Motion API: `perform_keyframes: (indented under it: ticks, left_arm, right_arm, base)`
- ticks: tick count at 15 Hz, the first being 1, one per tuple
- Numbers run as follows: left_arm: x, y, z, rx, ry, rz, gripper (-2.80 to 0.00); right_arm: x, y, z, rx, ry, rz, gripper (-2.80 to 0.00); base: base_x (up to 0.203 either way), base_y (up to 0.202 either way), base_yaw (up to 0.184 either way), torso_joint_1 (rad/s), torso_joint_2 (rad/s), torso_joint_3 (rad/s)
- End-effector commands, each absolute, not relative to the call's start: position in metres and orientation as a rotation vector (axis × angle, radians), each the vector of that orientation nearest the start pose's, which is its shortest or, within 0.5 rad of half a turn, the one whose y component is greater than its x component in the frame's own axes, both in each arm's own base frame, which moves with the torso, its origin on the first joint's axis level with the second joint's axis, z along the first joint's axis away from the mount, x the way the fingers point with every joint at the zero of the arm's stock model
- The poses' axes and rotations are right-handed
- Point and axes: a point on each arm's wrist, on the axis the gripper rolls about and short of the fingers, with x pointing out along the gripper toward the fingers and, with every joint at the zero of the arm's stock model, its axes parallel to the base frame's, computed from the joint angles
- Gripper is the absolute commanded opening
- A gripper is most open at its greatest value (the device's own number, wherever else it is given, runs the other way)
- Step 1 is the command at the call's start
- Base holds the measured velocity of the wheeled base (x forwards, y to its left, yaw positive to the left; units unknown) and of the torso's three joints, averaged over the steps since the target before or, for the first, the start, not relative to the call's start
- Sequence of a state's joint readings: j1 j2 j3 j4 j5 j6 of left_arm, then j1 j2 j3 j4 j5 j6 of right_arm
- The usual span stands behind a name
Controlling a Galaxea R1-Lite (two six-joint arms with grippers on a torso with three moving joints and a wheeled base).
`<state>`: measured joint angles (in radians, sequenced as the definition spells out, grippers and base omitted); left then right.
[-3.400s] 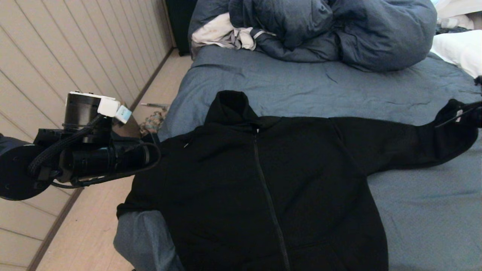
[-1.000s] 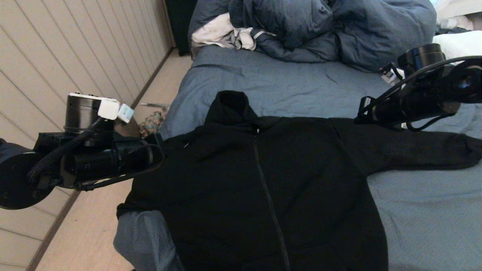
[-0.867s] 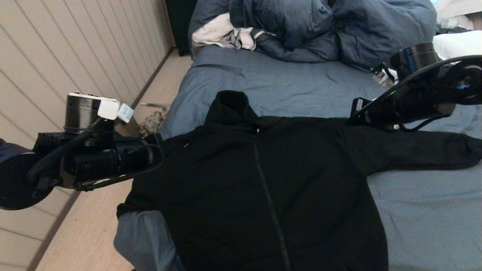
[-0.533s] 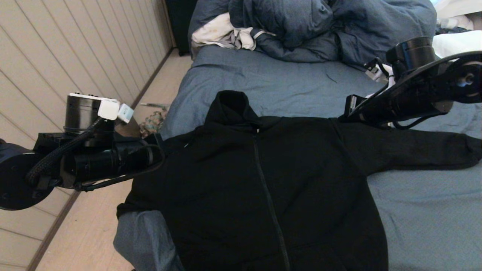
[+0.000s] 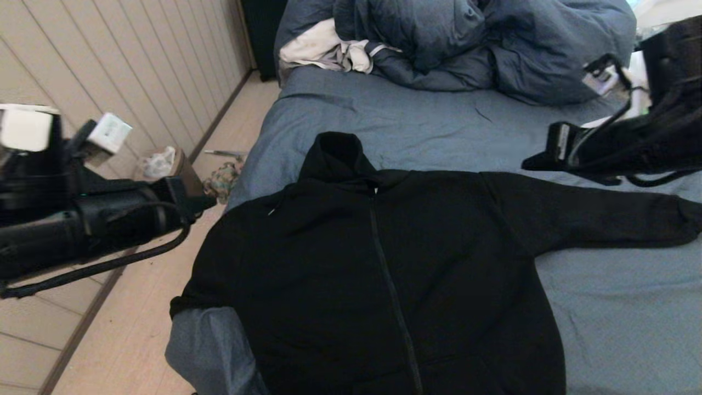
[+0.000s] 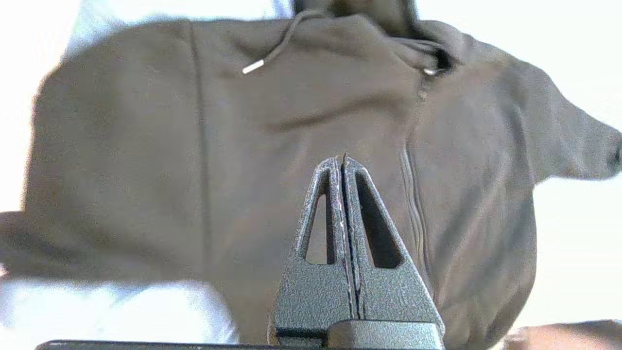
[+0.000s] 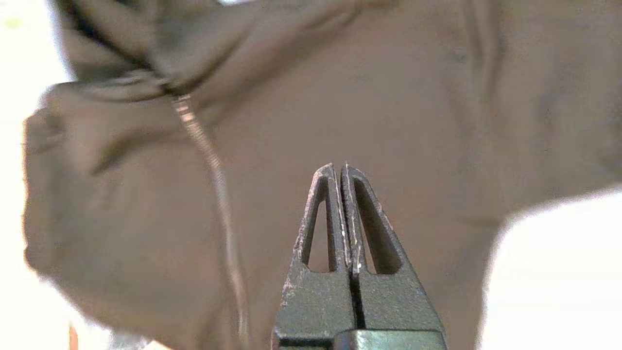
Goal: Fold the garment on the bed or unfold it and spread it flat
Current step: Fold the black sweatshirt
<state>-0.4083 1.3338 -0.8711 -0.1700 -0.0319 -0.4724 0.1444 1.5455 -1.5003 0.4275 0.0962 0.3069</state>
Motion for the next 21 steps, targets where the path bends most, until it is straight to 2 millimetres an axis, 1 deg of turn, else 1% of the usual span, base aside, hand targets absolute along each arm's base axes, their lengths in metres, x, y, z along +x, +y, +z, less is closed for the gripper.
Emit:
perform_keyframes:
  ticks: [1,3,5,6,7,9,10,11,12,13,14,15,17,19,20,21]
  left_arm:
    - [0.137,-0.06,0.276,-0.392,0.225,-0.394,-2.8]
    - [0.092,-0.039,0.268,-0.321,0.157,-0.374,-2.8]
    - [0.052,-0.02,0.255,-0.243,0.1,-0.314,-2.8]
    - [0.033,-0.011,0.249,-0.214,0.074,-0.286,-2.8]
    - [0.015,-0.003,0.241,-0.191,0.068,-0.264,-2.8]
    - [-0.017,0.011,0.219,-0.153,0.1,-0.231,-2.8]
    - [-0.03,0.017,0.21,-0.145,0.106,-0.214,-2.8]
    - [-0.039,0.022,0.198,-0.131,0.143,-0.155,-2.8]
    - [-0.041,0.025,0.194,-0.129,0.149,-0.037,-2.8]
    - [-0.041,0.027,0.195,-0.135,0.146,0.041,-2.8]
    - [-0.046,0.029,0.202,-0.147,0.128,0.046,-2.8]
    - [-0.052,0.03,0.209,-0.144,0.138,0.046,-2.8]
    - [-0.061,0.025,0.21,-0.137,0.202,0.128,-2.8]
    - [-0.064,0.014,0.199,-0.155,0.239,0.255,-2.8]
    - [-0.065,0.009,0.189,-0.167,0.237,0.303,-2.8]
    - [-0.069,0.006,0.179,-0.176,0.202,0.297,-2.8]
  right_arm:
    - [0.179,0.029,0.352,0.269,0.357,0.195,-2.8]
    - [0.115,0.019,0.353,0.202,0.277,0.204,-2.8]
    - [0.058,0.009,0.341,0.153,0.225,0.179,-2.8]
    - [0.035,0.006,0.331,0.135,0.217,0.163,-2.8]
    - [0.018,0.003,0.317,0.121,0.227,0.15,-2.8]
    - [-0.006,0.0,0.279,0.101,0.297,0.128,-2.8]
    - [-0.015,-0.001,0.262,0.095,0.316,0.12,-2.8]
    - [-0.023,-0.003,0.246,0.09,0.329,0.102,-2.8]
    - [-0.029,-0.004,0.232,0.083,0.333,0.075,-2.8]
    - [-0.035,-0.005,0.222,0.076,0.33,0.051,-2.8]
    - [-0.037,-0.007,0.214,0.069,0.337,0.028,-2.8]
    - [-0.036,-0.007,0.212,0.065,0.349,0.018,-2.8]
    - [-0.034,-0.006,0.204,0.064,0.371,-0.003,-2.8]
    - [-0.036,-0.007,0.192,0.066,0.384,-0.035,-2.8]
    - [-0.037,-0.007,0.184,0.064,0.395,-0.056,-2.8]
    - [-0.04,-0.007,0.179,0.063,0.384,-0.067,-2.8]
  base:
    - [0.0,0.0,0.0,0.0,0.0,0.0]
    - [0.0,0.0,0.0,0.0,0.0,0.0]
    - [0.0,0.0,0.0,0.0,0.0,0.0]
    - [0.0,0.0,0.0,0.0,0.0,0.0]
    - [0.0,0.0,0.0,0.0,0.0,0.0]
    - [0.0,0.0,0.0,0.0,0.0,0.0]
    - [0.0,0.0,0.0,0.0,0.0,0.0]
    - [0.0,0.0,0.0,0.0,0.0,0.0]
    - [0.0,0.0,0.0,0.0,0.0,0.0]
    - [0.0,0.0,0.0,0.0,0.0,0.0]
    - [0.0,0.0,0.0,0.0,0.0,0.0]
    - [0.0,0.0,0.0,0.0,0.0,0.0]
    - [0.0,0.0,0.0,0.0,0.0,0.0]
    - [0.0,0.0,0.0,0.0,0.0,0.0]
    - [0.0,0.0,0.0,0.0,0.0,0.0]
    - [0.0,0.0,0.0,0.0,0.0,0.0]
